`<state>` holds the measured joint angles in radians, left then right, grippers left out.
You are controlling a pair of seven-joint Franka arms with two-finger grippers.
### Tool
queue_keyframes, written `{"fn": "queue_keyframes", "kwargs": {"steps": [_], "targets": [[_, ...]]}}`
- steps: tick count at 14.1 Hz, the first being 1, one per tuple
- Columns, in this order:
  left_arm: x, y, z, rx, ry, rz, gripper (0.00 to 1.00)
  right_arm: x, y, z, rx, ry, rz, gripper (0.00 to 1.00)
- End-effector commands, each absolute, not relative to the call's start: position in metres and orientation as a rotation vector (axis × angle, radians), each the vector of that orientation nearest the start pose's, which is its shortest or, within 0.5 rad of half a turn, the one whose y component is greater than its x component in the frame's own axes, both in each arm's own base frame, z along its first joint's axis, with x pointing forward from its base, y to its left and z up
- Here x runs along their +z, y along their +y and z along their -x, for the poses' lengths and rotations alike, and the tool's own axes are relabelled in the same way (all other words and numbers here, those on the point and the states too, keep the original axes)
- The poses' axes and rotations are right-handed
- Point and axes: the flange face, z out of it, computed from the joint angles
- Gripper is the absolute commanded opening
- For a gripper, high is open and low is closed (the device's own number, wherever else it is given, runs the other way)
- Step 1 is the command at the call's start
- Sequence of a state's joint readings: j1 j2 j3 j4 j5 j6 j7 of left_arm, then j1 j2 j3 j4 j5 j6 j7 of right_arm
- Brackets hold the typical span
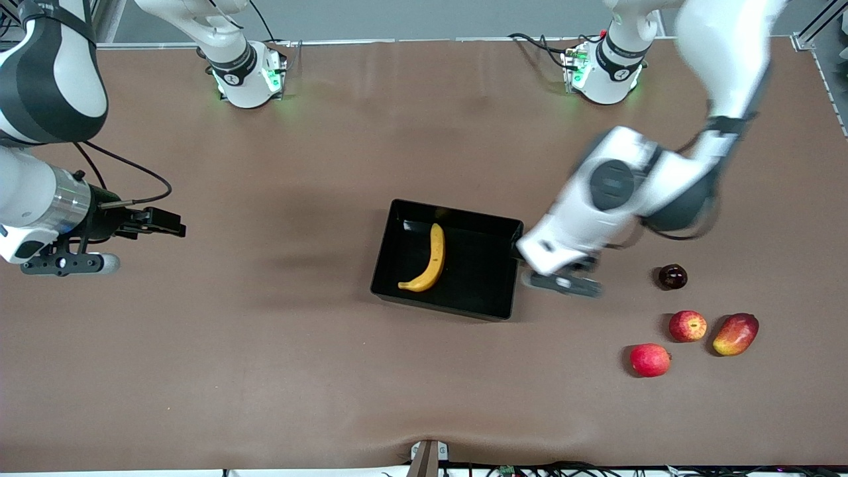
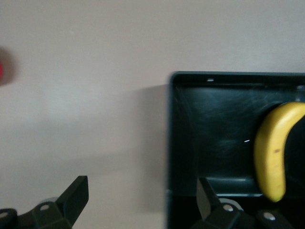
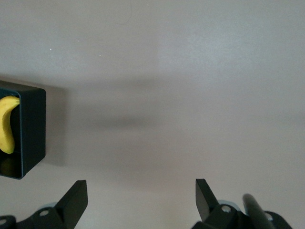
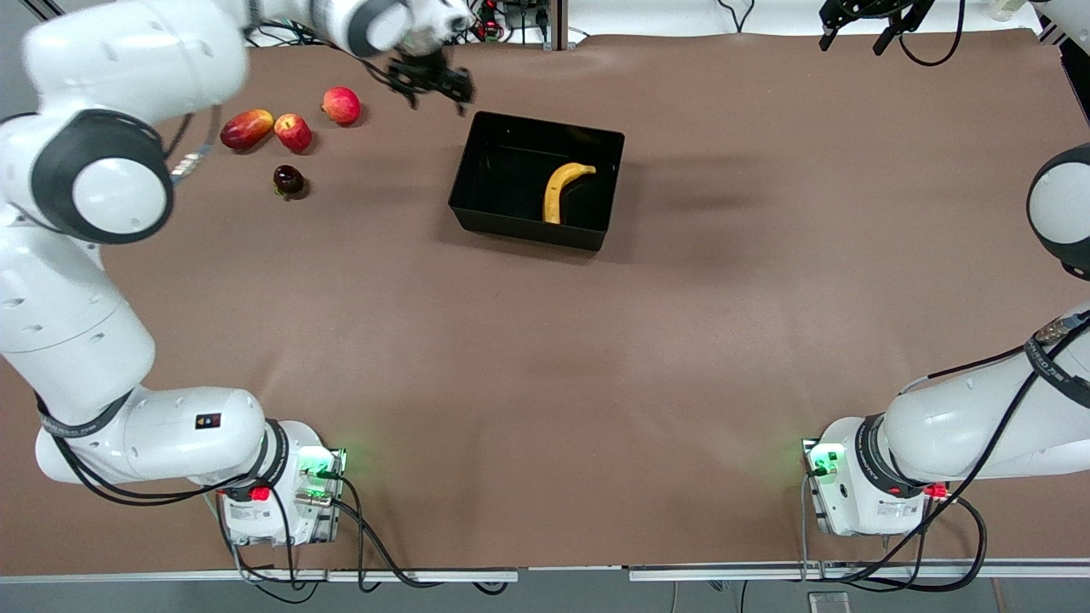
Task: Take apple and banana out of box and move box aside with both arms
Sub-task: 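Move the left gripper to the banana while the right gripper advances, then lower the left gripper and grasp the yellow banana in the tray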
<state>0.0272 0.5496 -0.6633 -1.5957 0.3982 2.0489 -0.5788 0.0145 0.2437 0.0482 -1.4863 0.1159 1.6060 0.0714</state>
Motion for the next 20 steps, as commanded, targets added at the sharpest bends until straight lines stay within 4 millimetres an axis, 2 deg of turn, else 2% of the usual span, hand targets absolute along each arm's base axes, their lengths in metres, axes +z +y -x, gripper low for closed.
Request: {"fn": "queue_keyframes", "kwargs": {"steps": [1, 4, 6, 9, 11, 13, 18, 20], "targets": [[0.333, -0.375, -0.583, -0.081, 0.2, 3.163, 1.0, 0.528, 0.066, -0.622, 0.194, 0.072, 3.009, 1.0], [0.303, -0.432, -0.562, -0.096, 0.242, 3.229, 1.0, 0.528, 0.073, -0.621, 0.196, 0.06, 3.011, 1.0], [0.286, -0.46, -0.552, -0.115, 0.241, 3.231, 1.0, 0.525, 0.075, -0.622, 0.203, 0.059, 3.011, 1.0], [0.248, -0.492, -0.54, -0.12, 0.282, 3.193, 1.0, 0.524, 0.078, -0.622, 0.206, 0.052, 3.011, 1.0], [0.232, -0.493, -0.541, -0.151, 0.286, 3.193, 1.0, 0.524, 0.083, -0.621, 0.214, 0.119, 3.01, 1.0], [0.22, -0.501, -0.535, -0.162, 0.296, 3.216, 1.0, 0.525, 0.098, -0.618, 0.217, 0.144, 3.021, 1.0], [0.219, -0.506, -0.531, -0.175, 0.319, 3.212, 1.0, 0.524, 0.097, -0.619, 0.219, 0.149, 3.021, 1.0], [0.214, -0.502, -0.533, -0.175, 0.31, 3.2, 1.0, 0.524, 0.096, -0.618, 0.224, 0.151, 3.021, 1.0]]}}
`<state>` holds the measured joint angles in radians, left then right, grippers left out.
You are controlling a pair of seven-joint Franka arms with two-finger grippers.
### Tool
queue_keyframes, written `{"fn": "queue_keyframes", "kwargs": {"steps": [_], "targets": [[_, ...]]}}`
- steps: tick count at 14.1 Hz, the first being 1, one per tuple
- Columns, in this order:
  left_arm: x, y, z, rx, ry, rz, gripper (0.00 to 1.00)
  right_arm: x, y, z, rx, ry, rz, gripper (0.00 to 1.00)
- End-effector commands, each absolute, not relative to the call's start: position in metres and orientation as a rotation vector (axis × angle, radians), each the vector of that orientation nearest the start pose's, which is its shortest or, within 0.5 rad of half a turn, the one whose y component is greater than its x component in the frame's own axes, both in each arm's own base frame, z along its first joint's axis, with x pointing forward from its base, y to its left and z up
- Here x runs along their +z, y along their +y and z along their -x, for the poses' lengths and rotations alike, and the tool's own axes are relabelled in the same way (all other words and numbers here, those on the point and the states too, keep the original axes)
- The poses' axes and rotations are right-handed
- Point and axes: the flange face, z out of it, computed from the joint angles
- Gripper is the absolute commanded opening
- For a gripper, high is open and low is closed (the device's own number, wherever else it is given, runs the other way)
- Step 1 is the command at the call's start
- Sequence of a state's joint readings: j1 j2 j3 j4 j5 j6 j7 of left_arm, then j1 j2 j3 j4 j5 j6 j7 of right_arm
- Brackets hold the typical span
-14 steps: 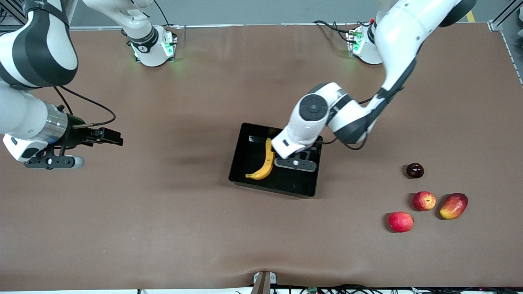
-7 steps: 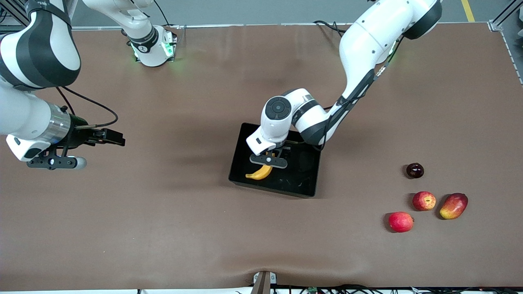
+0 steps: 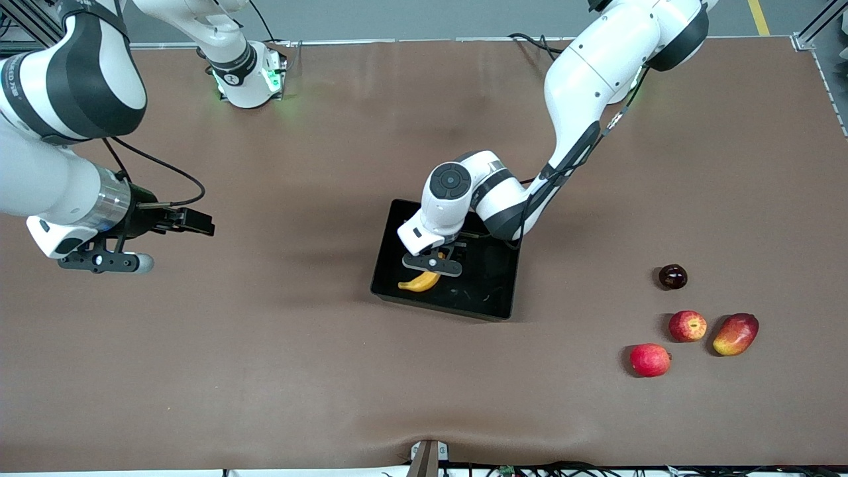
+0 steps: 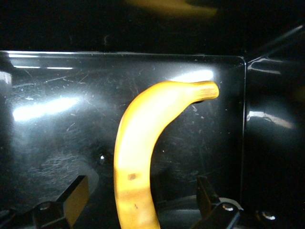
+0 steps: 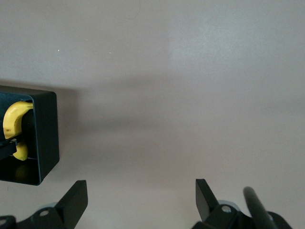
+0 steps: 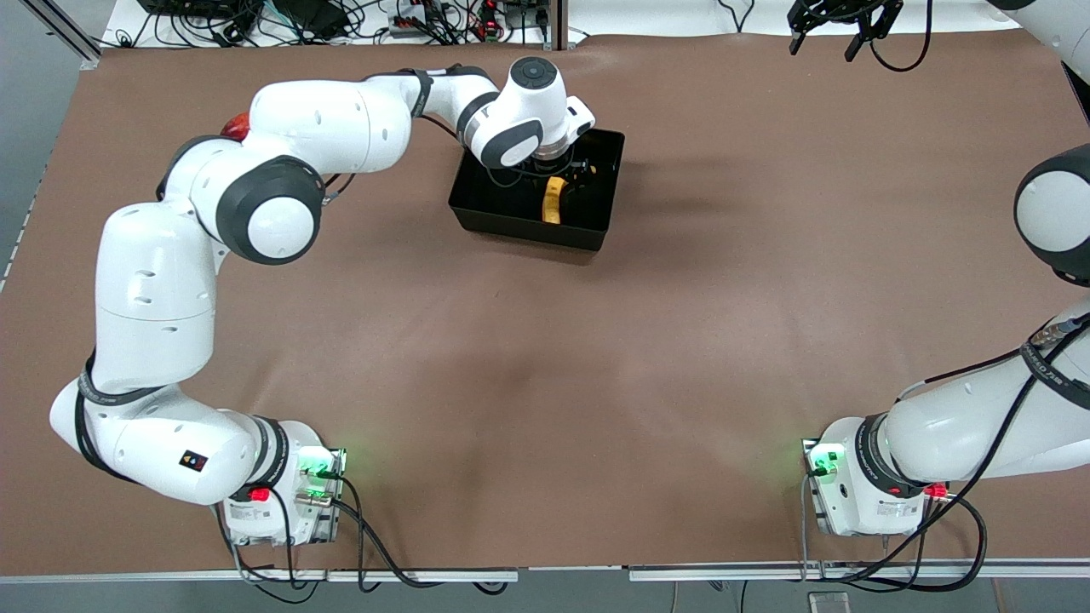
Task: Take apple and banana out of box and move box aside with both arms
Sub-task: 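Lower the left gripper and grasp the yellow banana in the tray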
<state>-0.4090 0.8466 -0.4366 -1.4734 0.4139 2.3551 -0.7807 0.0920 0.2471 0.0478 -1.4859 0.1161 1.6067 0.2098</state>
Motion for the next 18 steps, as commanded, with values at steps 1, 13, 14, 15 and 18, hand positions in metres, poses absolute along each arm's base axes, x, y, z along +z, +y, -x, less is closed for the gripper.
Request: {"fn": "queue_keyframes", "kwargs": {"steps": [1, 13, 14, 15, 18], "targets": [[0.213, -0.504, -0.531, -0.173, 0.316, 3.199, 1.0, 0.523, 0.095, -0.619, 0.226, 0.153, 3.02, 1.0], [0.172, -0.512, -0.52, -0.19, 0.192, 3.229, 1.0, 0.521, 0.096, -0.618, 0.229, 0.151, 3.019, 1.0], [0.17, -0.514, -0.519, -0.2, 0.202, 3.221, 1.0, 0.52, 0.098, -0.618, 0.233, 0.147, 3.02, 1.0], [0.164, -0.514, -0.517, -0.192, 0.207, 3.214, 1.0, 0.52, 0.099, -0.617, 0.238, 0.144, 3.02, 1.0], [0.163, -0.51, -0.52, -0.199, 0.22, 3.206, 0.58, 0.516, 0.099, -0.618, 0.244, 0.151, 3.014, 1.0]]}}
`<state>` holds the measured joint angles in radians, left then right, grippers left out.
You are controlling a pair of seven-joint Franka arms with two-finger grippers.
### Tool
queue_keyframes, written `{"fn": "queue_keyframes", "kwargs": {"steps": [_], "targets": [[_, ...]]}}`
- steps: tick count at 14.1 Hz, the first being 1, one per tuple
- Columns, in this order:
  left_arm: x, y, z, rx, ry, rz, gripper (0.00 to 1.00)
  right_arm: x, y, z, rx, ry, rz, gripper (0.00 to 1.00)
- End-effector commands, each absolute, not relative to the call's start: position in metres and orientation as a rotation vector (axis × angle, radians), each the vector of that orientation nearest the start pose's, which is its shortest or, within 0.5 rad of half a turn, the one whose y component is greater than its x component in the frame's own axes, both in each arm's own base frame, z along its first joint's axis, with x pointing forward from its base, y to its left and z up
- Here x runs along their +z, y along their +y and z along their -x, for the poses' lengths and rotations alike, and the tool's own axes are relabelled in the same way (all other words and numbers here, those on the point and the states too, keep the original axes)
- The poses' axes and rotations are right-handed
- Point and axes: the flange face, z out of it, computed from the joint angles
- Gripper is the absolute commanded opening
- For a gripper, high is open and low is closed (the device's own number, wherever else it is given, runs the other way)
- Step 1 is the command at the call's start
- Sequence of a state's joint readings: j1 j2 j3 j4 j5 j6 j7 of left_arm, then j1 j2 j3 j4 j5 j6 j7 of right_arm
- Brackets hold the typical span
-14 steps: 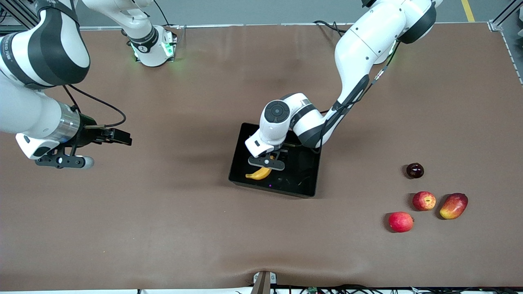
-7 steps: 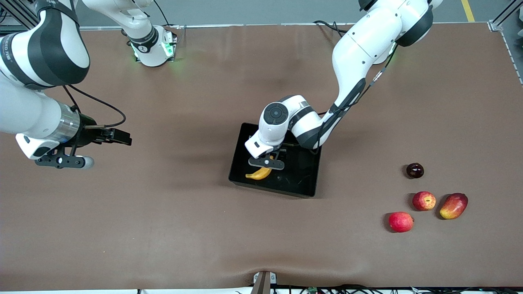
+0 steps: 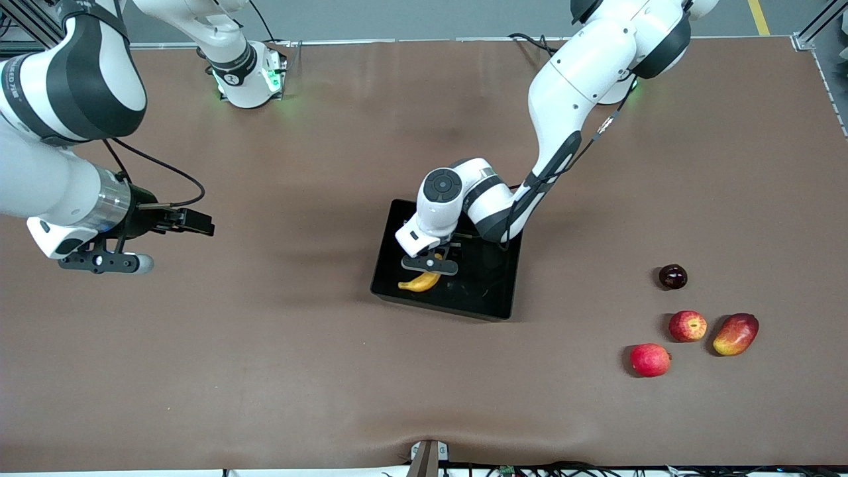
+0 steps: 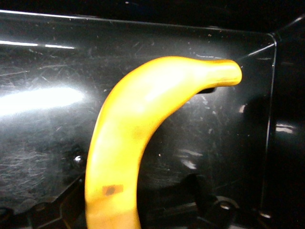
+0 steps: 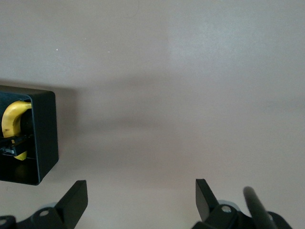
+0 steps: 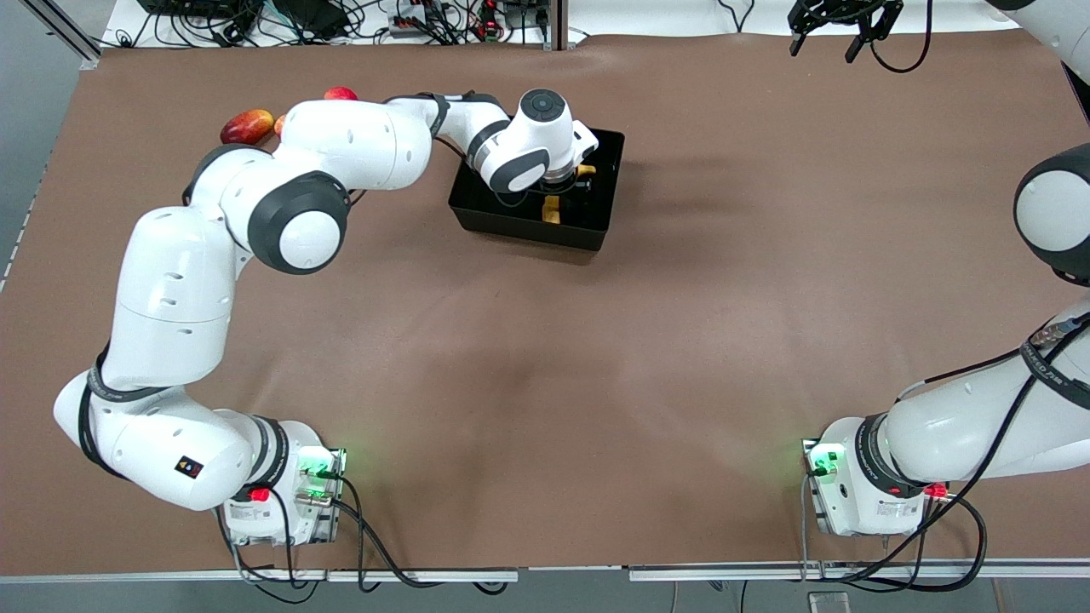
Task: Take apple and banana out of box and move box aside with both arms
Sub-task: 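Lower the left gripper and grasp the yellow banana in the tray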
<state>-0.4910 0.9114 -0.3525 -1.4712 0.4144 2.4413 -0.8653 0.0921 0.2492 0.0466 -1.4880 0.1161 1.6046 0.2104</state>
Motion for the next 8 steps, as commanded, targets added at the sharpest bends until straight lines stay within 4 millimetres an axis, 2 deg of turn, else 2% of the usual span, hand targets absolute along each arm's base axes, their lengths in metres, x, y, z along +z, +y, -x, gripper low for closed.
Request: {"fn": "queue_keyframes", "kwargs": {"steps": [1, 2, 6, 8], "targets": [[0.164, -0.51, -0.52, -0.221, 0.243, 3.19, 0.16, 0.513, 0.104, -0.618, 0.257, 0.142, 3.016, 1.0], [0.167, -0.515, -0.517, -0.255, 0.278, 3.175, 0.0, 0.512, 0.114, -0.615, 0.263, 0.117, 3.018, 1.0], [0.193, -0.515, -0.524, -0.307, 0.282, 3.177, 0.0, 0.504, 0.12, -0.612, 0.295, 0.132, 3.021, 1.0], [0.208, -0.512, -0.531, -0.338, 0.269, 3.183, 0.0, 0.499, 0.138, -0.607, 0.316, 0.17, 3.028, 1.0]]}}
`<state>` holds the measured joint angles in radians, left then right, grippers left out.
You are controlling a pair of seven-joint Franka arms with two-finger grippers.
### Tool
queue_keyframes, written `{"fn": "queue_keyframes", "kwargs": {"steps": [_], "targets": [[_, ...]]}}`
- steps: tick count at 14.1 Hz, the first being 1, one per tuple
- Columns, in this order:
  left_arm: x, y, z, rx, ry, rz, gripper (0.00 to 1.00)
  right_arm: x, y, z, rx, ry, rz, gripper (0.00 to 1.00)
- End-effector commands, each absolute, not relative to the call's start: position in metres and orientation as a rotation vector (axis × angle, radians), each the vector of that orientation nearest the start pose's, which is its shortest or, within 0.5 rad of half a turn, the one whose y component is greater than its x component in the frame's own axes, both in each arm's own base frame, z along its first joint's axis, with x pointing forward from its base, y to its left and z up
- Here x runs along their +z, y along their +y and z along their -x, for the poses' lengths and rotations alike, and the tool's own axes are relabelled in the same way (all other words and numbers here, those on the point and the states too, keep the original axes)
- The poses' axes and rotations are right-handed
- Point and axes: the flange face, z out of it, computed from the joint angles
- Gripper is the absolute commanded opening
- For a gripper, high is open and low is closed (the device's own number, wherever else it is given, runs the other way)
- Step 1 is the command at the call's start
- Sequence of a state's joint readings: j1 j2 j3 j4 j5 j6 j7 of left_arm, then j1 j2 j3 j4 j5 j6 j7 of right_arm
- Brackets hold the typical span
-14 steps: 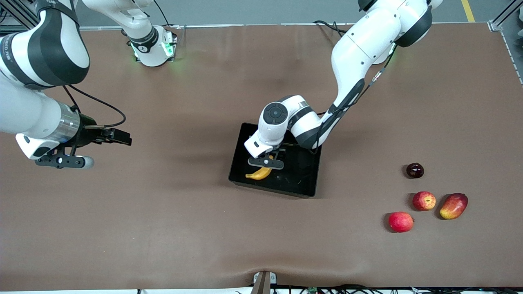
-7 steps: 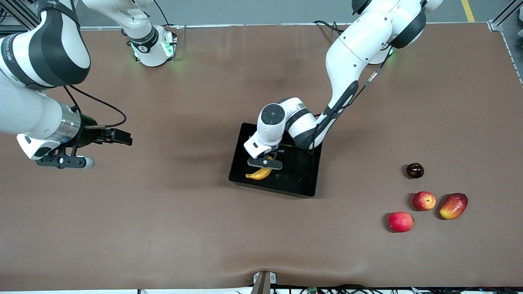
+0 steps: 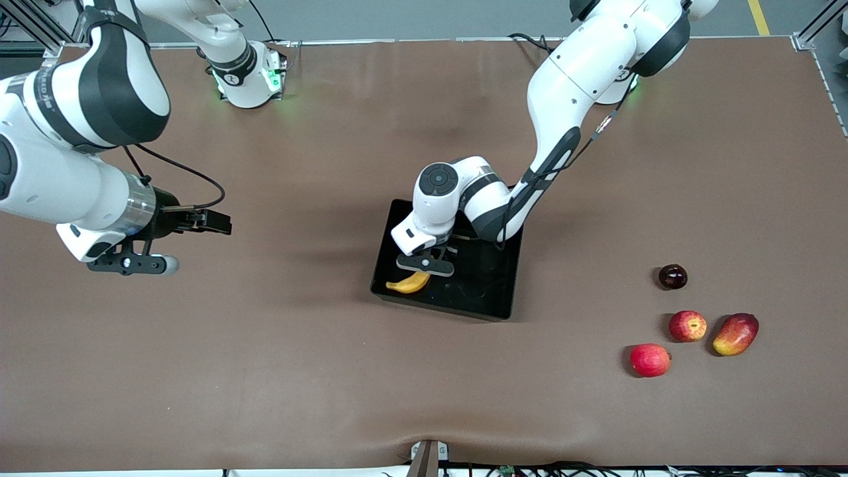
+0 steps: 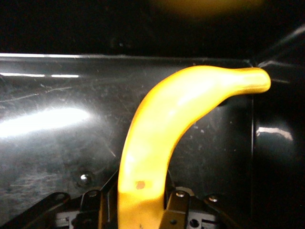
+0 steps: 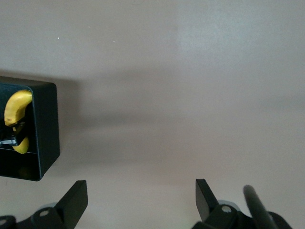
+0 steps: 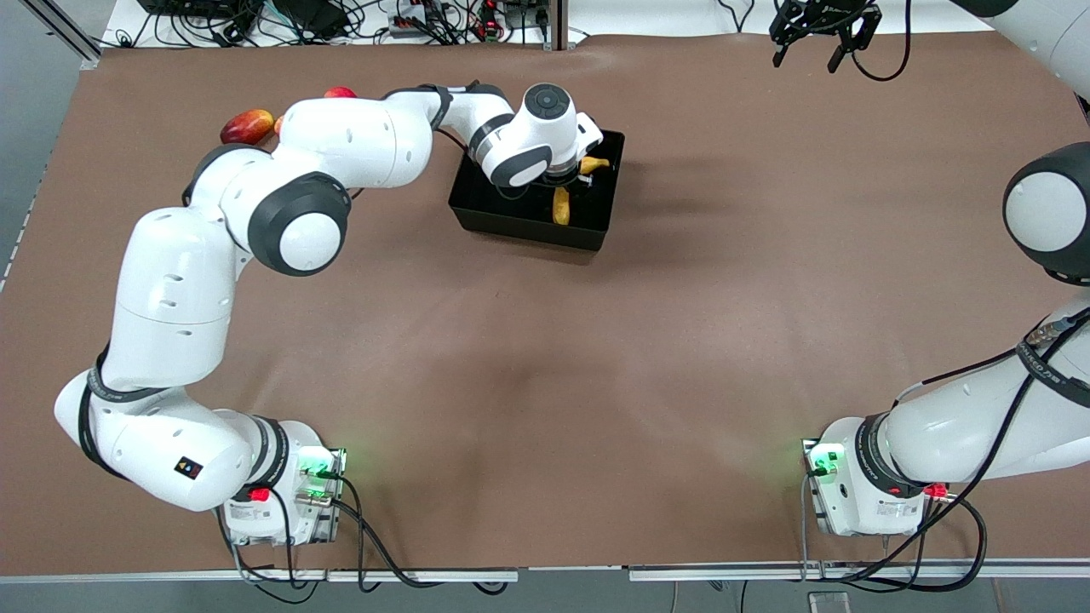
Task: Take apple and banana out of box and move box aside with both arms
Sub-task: 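Lower the left gripper and grasp the yellow banana in the tray, then lift the banana with the left gripper while the right gripper reaches the tray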
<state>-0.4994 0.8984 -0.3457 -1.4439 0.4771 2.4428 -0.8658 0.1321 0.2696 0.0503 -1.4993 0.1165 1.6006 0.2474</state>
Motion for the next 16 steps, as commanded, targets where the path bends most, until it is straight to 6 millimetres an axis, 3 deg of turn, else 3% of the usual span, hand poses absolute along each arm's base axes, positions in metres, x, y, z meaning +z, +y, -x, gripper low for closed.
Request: {"fn": "queue_keyframes", "kwargs": {"steps": [1, 5, 8, 11, 13, 15, 16], "targets": [[0.218, -0.512, -0.532, -0.353, 0.271, 3.182, 0.0, 0.499, 0.144, -0.606, 0.319, 0.208, 3.03, 1.0], [0.248, -0.495, -0.553, -0.402, 0.213, 3.185, 0.0, 0.491, 0.15, -0.602, 0.346, 0.22, 3.034, 1.0], [0.284, -0.484, -0.566, -0.457, 0.163, 3.201, 0.0, 0.489, 0.151, -0.602, 0.344, 0.216, 3.034, 1.0], [0.325, -0.451, -0.585, -0.445, 0.148, 3.144, 0.0, 0.483, 0.16, -0.598, 0.367, 0.204, 3.038, 1.0], [0.355, -0.42, -0.601, -0.404, 0.12, 3.146, 0.0, 0.469, 0.18, -0.593, 0.357, 0.183, 3.041, 1.0], [0.374, -0.378, -0.62, -0.353, 0.154, 3.119, 0.0, 0.449, 0.222, -0.587, 0.288, 0.207, 3.044, 1.0], [0.378, -0.362, -0.628, -0.342, 0.17, 3.122, 0.0, 0.429, 0.247, -0.587, 0.257, 0.237, 3.043, 1.0]]}}
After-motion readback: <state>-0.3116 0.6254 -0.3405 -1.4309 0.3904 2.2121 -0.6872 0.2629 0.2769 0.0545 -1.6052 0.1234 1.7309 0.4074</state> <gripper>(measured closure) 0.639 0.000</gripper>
